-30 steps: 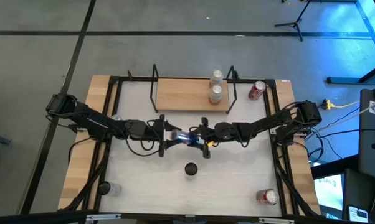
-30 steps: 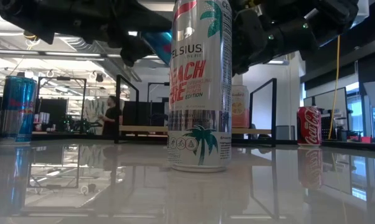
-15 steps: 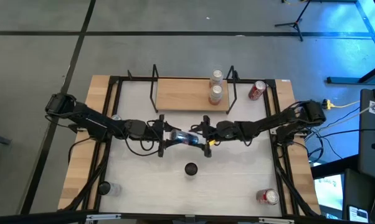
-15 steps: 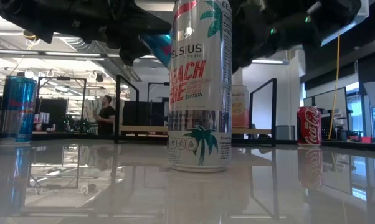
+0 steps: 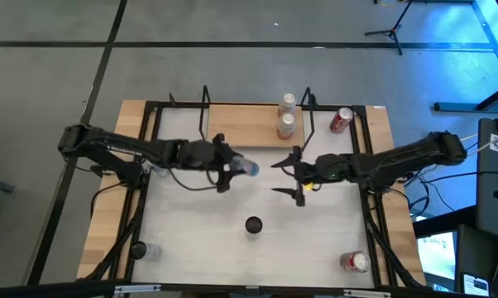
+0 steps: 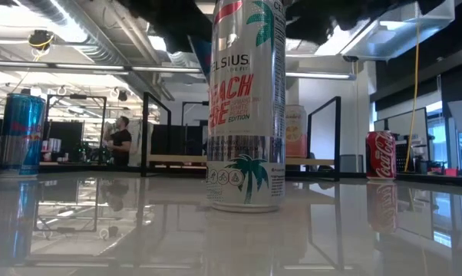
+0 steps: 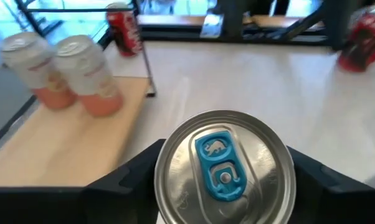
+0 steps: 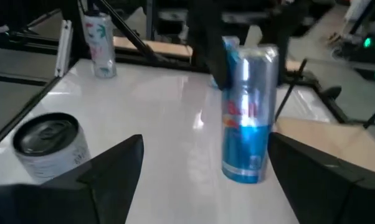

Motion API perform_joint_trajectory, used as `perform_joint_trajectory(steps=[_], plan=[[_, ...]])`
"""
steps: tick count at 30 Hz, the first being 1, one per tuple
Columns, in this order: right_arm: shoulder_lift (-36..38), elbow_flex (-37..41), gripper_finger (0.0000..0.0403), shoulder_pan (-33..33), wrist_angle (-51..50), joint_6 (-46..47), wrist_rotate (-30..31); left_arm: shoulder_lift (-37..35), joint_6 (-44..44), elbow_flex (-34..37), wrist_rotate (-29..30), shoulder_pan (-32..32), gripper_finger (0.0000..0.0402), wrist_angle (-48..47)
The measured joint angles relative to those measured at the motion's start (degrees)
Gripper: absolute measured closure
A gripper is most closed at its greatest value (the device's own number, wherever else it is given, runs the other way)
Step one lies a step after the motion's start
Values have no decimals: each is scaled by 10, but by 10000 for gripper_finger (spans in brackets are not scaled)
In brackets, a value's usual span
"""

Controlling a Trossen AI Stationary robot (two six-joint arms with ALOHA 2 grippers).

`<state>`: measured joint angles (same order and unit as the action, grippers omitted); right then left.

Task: Place canned beverage on shelf
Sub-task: Put the right blue soda can on the shelf

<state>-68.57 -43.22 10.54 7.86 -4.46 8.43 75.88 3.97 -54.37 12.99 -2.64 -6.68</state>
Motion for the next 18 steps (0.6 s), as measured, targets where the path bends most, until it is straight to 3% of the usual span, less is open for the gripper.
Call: perform_joint_trajectory(steps=[8, 14, 18], plan=[[41, 0, 63, 3, 5, -34, 1, 0, -38, -75, -6, 69, 180, -122], [33, 0, 63, 3, 33, -41, 1, 24, -66, -107, -92, 146, 181, -111], [34, 0, 63, 3, 67, -87, 1, 74, -103, -171, -137, 209, 181, -143]])
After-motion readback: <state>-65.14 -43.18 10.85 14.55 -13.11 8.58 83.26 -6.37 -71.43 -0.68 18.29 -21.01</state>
